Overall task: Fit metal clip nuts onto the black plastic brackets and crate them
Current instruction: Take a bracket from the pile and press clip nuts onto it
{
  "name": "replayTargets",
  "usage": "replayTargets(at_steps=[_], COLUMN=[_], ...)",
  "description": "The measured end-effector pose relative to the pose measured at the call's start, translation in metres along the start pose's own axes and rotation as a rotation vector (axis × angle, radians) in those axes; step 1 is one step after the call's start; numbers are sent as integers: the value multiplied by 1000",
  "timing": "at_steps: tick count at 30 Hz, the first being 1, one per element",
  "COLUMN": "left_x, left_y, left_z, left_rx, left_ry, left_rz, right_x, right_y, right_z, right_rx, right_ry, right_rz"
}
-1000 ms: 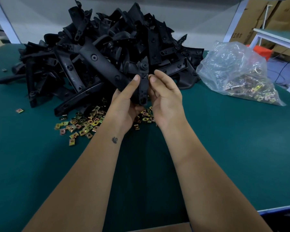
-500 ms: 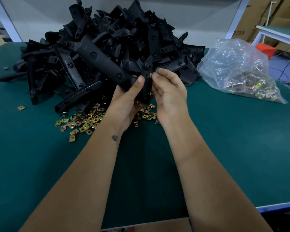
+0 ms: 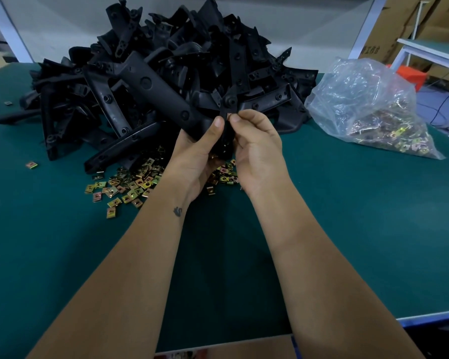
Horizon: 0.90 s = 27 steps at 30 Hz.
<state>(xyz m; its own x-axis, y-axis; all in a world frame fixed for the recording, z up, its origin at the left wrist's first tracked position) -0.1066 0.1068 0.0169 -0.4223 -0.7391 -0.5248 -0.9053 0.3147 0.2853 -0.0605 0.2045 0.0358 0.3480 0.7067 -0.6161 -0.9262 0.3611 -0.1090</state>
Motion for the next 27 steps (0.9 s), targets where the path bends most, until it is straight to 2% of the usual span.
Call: replayTargets(at_steps=[4, 8, 15, 22, 25, 27], left_x=[1, 4, -2, -2, 5, 15], left_y=[0, -1, -4, -3, -3, -2], left_z=[2, 3, 1, 0, -2, -4], left_rx=[14, 40, 37, 24, 24, 43], left_ry=[53, 37, 146, 209, 184, 96], left_rz=[-17, -82, -45, -39, -105, -195], right_x=[6, 4, -5, -2, -5, 0], right_y=[-2, -8, -16, -11, -8, -5], right_z=[3, 11, 21, 21, 19, 19], right_rx=[30, 167, 350, 370, 310, 253], right_ry=[-46, -405, -814, -929, -867, -747], right_rz=[-74, -208, -288, -320, -207, -189])
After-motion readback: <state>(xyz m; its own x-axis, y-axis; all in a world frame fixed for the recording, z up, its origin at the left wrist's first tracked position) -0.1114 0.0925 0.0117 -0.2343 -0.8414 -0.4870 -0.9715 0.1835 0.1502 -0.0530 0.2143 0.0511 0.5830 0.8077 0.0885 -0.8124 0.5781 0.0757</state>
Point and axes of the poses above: each hand's wrist, its own y-axis towards the middle knuckle, its own x-axis out of the back of the hand, z = x × y, the point moved 9 cm from there along y, towards the middle knuckle, and after that the axes turned 12 degrees about -x, right-handed, at the moved point
